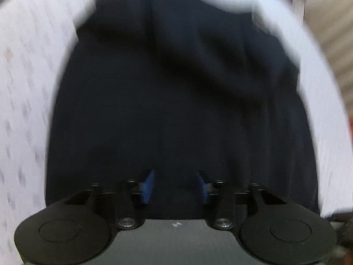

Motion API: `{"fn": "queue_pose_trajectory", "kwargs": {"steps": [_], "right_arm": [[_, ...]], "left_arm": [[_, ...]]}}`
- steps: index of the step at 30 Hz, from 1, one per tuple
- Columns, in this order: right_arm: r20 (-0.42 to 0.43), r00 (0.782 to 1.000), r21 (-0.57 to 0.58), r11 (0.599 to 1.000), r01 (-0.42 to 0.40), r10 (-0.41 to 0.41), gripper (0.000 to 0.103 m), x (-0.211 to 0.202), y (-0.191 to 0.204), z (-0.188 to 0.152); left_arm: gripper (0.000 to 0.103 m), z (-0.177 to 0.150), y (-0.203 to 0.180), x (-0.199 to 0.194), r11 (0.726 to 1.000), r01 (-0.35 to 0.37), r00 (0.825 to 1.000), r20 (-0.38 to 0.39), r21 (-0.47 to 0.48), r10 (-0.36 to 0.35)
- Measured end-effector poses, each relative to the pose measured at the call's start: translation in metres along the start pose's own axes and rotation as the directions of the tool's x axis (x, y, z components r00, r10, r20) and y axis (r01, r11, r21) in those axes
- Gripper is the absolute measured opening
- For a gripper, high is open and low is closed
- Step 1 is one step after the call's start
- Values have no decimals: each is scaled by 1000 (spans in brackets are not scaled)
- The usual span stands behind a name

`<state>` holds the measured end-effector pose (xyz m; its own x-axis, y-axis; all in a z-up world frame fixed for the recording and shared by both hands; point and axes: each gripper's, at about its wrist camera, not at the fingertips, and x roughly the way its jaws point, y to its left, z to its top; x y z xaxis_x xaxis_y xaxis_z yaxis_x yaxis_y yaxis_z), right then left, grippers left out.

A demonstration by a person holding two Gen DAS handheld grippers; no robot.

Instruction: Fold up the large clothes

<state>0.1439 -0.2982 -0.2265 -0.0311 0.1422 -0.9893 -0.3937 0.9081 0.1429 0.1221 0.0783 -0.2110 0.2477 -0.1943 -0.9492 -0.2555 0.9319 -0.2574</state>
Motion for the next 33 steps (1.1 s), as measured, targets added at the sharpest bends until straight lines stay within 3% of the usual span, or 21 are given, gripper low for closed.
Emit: {"fn": "queue_pose_trajectory", "kwargs": {"steps": [3,5,7,9,10,11,13,15,20,23,28,30,33], "right_arm": [[-41,997,-60,996,67,-69,20,-17,-16,-34],[-19,995,-9,996,93,-93,29,-30,-33,-45],[10,998,94,994,53,-54,29,-38,-50,-47],[58,998,175,984,-16,6,47,-39,-59,-45],[83,996,201,979,-40,23,61,-38,-59,-43],[99,995,211,976,-50,29,66,-36,-58,-41],[132,990,204,977,-69,43,69,-32,-49,-38],[146,989,190,980,-55,28,73,-28,-46,-38],[168,986,216,976,-22,-15,73,-19,-43,-51],[207,978,235,971,-35,-15,73,-15,-52,-56],[185,979,266,955,-134,86,73,6,-64,-61],[170,974,281,940,-194,150,75,16,-66,-66],[198,962,279,931,-237,185,77,20,-59,-73]], "left_arm": [[42,-54,-2,-19,992,-44,996,-73,115,52],[46,-95,8,-36,985,-111,990,-77,131,121],[44,-126,20,-46,980,-167,978,-109,110,179],[43,-148,38,-62,989,-147,985,-96,-1,146],[44,-153,46,-70,990,-121,991,-66,-70,117],[46,-157,53,-78,984,-99,995,-22,-148,97],[54,-162,67,-90,952,-90,991,72,-294,116],[72,-167,75,-93,914,-111,981,105,-389,164],[72,-179,80,-70,911,-74,995,31,-406,94],[72,-187,88,-57,903,-13,1000,17,-430,23],[74,-190,103,-43,888,54,998,58,-456,-31],[76,-190,108,-44,869,72,996,88,-490,-33],[77,-193,115,-44,838,102,992,118,-535,-46]]}}
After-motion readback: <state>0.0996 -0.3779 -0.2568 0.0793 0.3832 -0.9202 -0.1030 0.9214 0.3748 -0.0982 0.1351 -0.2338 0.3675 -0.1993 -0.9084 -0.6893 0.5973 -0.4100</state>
